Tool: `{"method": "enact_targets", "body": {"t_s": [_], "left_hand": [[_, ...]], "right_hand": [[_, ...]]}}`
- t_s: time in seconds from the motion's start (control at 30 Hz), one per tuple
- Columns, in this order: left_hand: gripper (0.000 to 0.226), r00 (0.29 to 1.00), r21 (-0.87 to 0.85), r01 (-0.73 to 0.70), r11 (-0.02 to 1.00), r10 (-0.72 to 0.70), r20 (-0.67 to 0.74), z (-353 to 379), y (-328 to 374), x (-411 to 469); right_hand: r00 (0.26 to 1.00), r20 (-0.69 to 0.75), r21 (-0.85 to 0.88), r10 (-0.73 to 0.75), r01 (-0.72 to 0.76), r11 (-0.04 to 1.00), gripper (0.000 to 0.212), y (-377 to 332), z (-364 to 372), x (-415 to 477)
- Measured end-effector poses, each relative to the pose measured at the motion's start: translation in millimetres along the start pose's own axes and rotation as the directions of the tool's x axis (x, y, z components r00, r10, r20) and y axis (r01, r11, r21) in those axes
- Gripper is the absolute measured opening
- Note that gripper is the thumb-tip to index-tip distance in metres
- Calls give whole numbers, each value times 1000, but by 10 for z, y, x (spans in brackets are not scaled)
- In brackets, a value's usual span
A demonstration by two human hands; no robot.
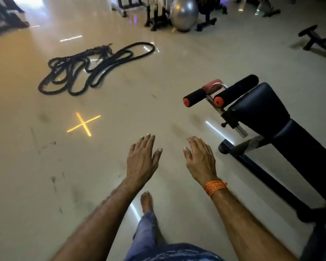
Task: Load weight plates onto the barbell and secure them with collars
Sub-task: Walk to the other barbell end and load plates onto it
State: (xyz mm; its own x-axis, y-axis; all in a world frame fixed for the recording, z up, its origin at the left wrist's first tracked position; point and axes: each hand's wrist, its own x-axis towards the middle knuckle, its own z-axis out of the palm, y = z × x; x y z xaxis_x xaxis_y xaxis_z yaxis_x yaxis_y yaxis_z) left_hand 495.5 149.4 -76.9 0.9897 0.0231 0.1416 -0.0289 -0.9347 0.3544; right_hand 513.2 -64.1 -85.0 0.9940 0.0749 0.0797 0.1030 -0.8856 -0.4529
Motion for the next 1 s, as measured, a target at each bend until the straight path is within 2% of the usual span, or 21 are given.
{"method": "enact_targets", "body": {"t_s": [0.17, 0.47, 0.6, 0.87, 1.0], "left_hand": [[58, 1000, -17, -24, 1000, 24, 1, 195, -380, 1516], [60, 978, -13, -207, 978, 207, -10, 42, -489, 4228], [61, 964, 9, -265, 964, 265, -10, 172, -474, 5532], [56, 962, 17, -271, 962, 272, -25, 365, -359, 7939], [57, 957, -2, -289, 957, 289, -20, 600, -221, 9066]], "right_hand": [[999, -29, -31, 18, -19, 999, 47, -57, 206, 1448], [975, -205, -8, 84, -87, 996, 48, -235, 177, 3828], [953, -281, 17, 109, -109, 994, 51, -33, 230, 5062], [934, -304, 69, 186, -174, 982, 51, 417, 235, 7442], [900, -381, 48, 211, -209, 977, 51, 696, 86, 8438]]}}
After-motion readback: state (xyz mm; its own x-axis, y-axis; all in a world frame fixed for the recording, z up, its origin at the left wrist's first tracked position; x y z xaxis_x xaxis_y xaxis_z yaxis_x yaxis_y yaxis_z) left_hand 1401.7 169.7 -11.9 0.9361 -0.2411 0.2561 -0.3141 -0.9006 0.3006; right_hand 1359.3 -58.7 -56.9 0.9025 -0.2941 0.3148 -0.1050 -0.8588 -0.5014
